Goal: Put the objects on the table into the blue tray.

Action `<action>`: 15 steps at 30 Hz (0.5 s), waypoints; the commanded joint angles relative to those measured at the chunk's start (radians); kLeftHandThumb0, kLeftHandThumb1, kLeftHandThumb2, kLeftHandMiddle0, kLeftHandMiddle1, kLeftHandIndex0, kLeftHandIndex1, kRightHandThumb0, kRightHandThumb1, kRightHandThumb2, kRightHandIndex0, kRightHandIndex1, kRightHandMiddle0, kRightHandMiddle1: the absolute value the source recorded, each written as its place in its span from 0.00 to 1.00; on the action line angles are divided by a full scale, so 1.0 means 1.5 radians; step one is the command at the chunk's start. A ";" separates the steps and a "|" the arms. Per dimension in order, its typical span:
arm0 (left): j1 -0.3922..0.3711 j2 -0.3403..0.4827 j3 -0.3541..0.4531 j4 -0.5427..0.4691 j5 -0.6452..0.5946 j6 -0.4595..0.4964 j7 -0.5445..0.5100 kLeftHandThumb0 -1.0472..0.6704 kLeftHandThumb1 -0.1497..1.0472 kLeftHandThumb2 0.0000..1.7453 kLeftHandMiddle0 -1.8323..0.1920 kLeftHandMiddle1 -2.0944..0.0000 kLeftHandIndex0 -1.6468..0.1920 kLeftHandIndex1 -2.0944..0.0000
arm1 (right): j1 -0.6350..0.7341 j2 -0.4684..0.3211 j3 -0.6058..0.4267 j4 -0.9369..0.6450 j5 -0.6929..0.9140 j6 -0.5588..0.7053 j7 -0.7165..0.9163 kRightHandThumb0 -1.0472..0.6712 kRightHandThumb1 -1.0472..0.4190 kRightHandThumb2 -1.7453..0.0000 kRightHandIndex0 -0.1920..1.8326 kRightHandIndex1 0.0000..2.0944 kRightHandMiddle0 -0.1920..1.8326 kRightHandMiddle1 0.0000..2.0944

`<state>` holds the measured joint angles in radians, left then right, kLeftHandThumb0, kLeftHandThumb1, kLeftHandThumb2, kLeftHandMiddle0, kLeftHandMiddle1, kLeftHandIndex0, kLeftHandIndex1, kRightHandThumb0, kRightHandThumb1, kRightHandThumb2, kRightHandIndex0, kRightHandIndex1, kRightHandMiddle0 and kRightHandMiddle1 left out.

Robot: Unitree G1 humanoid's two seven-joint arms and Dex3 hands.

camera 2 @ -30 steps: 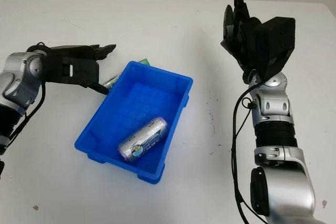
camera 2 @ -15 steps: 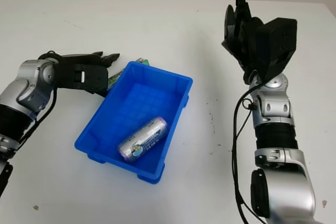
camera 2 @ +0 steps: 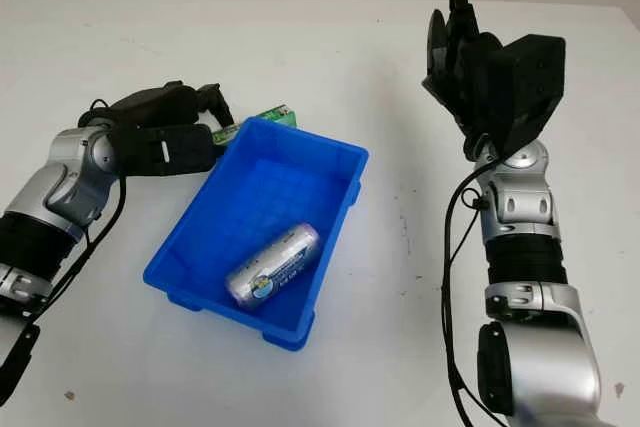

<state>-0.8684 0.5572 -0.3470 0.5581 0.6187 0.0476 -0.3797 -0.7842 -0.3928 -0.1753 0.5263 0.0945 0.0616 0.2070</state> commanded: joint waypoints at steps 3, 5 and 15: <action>0.017 -0.027 -0.007 0.019 -0.023 -0.033 -0.003 0.33 1.00 0.29 0.30 0.00 0.54 0.00 | 0.004 -0.005 -0.008 0.002 0.004 -0.008 0.001 0.20 0.00 0.56 0.00 0.00 0.00 0.00; 0.016 -0.027 -0.003 0.023 -0.031 -0.041 -0.005 0.31 1.00 0.30 0.27 0.00 0.48 0.00 | 0.006 -0.004 -0.008 -0.003 0.005 -0.004 0.002 0.21 0.00 0.56 0.00 0.00 0.00 0.00; -0.002 -0.012 -0.009 0.070 -0.033 -0.105 -0.009 0.34 1.00 0.30 0.24 0.00 0.46 0.00 | 0.009 -0.005 -0.013 -0.008 0.012 0.002 0.006 0.22 0.00 0.57 0.00 0.00 0.00 0.00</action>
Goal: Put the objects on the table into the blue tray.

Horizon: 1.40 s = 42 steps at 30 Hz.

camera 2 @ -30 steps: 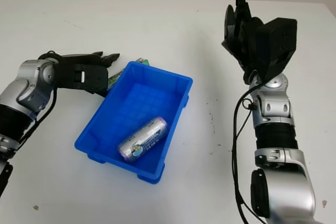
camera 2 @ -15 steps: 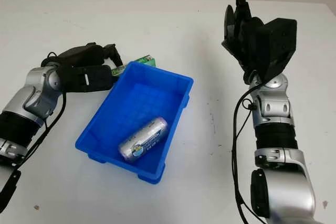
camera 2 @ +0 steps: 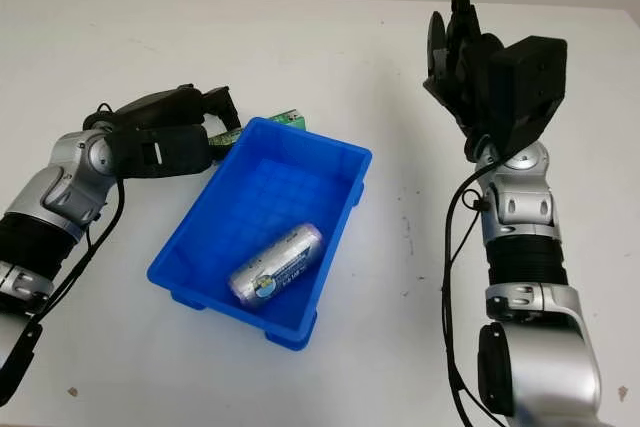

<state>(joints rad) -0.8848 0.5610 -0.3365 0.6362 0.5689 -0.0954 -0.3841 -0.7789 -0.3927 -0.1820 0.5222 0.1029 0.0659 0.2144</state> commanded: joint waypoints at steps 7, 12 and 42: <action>-0.044 -0.001 -0.001 0.073 0.015 0.020 0.018 0.41 1.00 0.27 0.40 0.00 0.63 0.00 | 0.009 -0.008 -0.008 -0.005 0.007 -0.002 0.005 0.23 0.00 0.57 0.00 0.00 0.00 0.00; -0.100 0.002 0.044 0.159 -0.031 0.018 0.061 0.40 1.00 0.27 0.47 0.00 0.64 0.00 | 0.009 -0.008 -0.006 0.004 0.003 -0.008 0.009 0.24 0.00 0.57 0.00 0.00 0.00 0.00; -0.053 0.097 0.206 -0.261 -0.263 0.178 -0.118 0.35 1.00 0.24 0.38 0.00 0.48 0.00 | -0.011 -0.002 0.003 0.031 -0.003 -0.019 0.022 0.23 0.00 0.56 0.00 0.00 0.00 0.00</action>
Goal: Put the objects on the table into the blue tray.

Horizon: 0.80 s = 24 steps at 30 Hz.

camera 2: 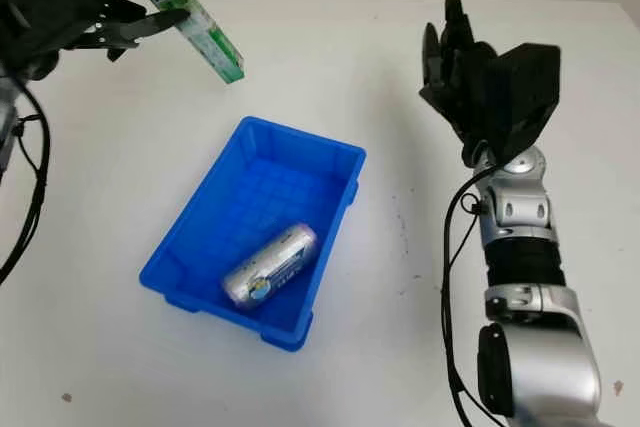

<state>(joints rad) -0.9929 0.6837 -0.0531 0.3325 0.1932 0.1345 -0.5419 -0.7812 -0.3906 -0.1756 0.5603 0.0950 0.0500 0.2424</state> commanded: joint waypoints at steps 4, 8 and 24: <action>0.055 0.023 0.039 -0.216 -0.028 0.128 -0.034 0.35 1.00 0.24 0.38 0.00 0.49 0.00 | -0.019 0.000 0.000 0.017 0.003 -0.006 0.004 0.23 0.00 0.57 0.00 0.00 0.00 0.00; 0.061 0.044 0.058 -0.304 -0.065 0.183 -0.076 0.34 1.00 0.24 0.43 0.00 0.52 0.00 | -0.023 0.001 0.003 0.024 0.001 -0.011 0.004 0.23 0.00 0.57 0.00 0.00 0.00 0.00; 0.103 0.218 -0.021 -0.469 -0.116 0.323 -0.298 0.34 1.00 0.09 0.90 0.55 0.98 0.47 | -0.022 0.002 0.002 0.032 0.006 -0.026 0.016 0.25 0.00 0.58 0.00 0.00 0.00 0.00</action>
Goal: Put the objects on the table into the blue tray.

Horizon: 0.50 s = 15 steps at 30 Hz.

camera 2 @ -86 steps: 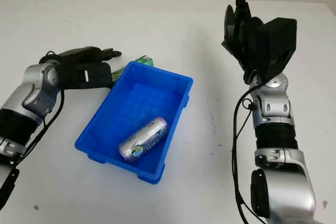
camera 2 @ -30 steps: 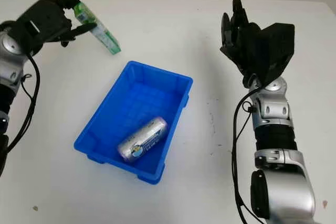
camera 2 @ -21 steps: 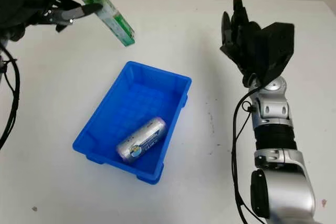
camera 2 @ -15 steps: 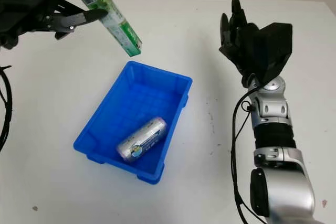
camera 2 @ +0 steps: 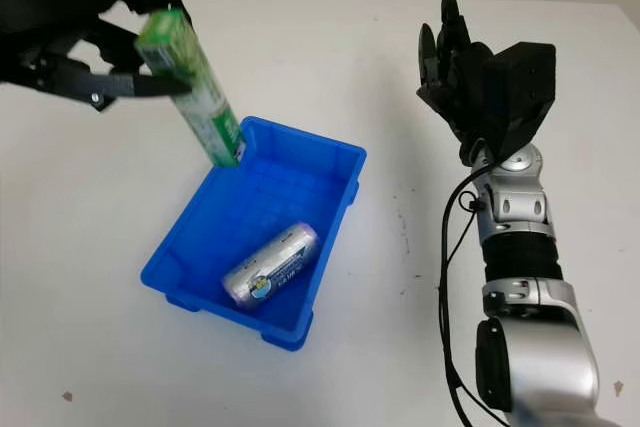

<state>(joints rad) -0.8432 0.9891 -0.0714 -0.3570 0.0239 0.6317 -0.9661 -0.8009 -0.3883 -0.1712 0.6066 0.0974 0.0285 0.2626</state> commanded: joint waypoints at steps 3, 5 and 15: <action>0.004 0.013 -0.024 0.009 0.000 -0.021 -0.025 0.35 1.00 0.07 0.88 0.93 0.91 0.84 | -0.009 0.000 -0.001 0.005 0.002 -0.020 0.004 0.26 0.00 0.58 0.00 0.00 0.00 0.00; -0.002 0.009 -0.035 0.023 0.005 -0.020 -0.027 0.37 1.00 0.05 0.92 0.98 0.92 0.92 | -0.005 0.001 -0.003 0.000 0.004 -0.016 0.001 0.27 0.00 0.58 0.00 0.00 0.00 0.00; -0.016 -0.041 -0.008 0.097 0.001 -0.063 0.028 0.63 1.00 0.25 0.98 0.98 0.94 0.97 | 0.008 0.001 -0.007 -0.017 0.008 -0.007 -0.009 0.26 0.00 0.59 0.00 0.00 0.00 0.00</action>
<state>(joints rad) -0.8506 0.9369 -0.1047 -0.2107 0.0238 0.5230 -0.9430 -0.7973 -0.3879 -0.1757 0.6029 0.1029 0.0155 0.2515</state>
